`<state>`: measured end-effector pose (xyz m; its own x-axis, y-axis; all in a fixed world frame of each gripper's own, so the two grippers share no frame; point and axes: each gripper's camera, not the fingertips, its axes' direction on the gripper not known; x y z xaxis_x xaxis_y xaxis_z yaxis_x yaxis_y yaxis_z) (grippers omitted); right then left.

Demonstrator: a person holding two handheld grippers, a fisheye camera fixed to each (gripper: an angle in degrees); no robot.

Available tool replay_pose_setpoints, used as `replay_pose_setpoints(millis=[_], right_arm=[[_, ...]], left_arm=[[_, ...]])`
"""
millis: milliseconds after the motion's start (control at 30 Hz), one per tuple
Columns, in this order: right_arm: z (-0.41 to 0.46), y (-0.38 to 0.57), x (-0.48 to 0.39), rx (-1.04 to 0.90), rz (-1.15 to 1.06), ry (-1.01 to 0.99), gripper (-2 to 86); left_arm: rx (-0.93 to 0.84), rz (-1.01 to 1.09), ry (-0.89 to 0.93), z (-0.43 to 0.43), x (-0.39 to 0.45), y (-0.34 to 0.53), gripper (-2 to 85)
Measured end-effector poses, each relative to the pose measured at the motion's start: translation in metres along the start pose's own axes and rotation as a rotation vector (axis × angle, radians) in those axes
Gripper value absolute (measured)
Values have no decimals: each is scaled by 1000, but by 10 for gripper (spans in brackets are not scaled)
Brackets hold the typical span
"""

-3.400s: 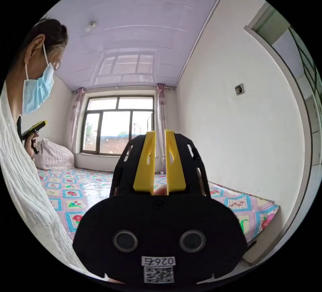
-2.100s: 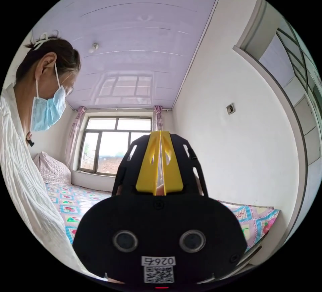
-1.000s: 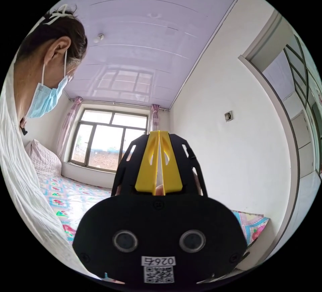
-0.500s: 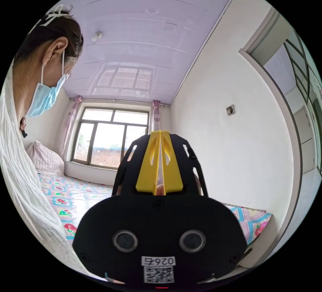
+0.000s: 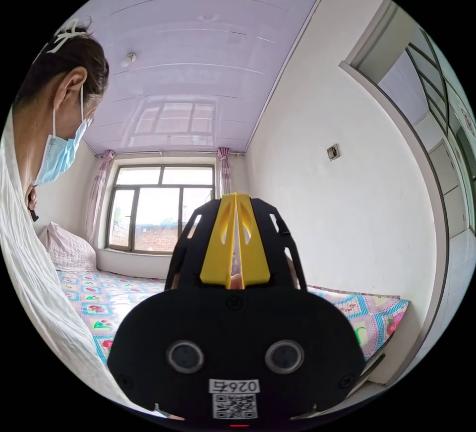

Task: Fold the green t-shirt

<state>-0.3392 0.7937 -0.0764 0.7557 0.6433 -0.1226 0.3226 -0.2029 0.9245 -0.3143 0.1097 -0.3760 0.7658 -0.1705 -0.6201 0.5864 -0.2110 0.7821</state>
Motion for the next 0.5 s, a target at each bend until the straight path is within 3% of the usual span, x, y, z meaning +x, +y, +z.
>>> replay_pose_setpoints(millis=[367, 500], right_arm=[[46, 4, 24, -56, 51, 23, -10], [79, 12, 43, -189, 72, 76, -9]], left_arm=[[-184, -58, 72, -12, -40, 86, -10], [-293, -121, 172, 0, -44, 137, -10]])
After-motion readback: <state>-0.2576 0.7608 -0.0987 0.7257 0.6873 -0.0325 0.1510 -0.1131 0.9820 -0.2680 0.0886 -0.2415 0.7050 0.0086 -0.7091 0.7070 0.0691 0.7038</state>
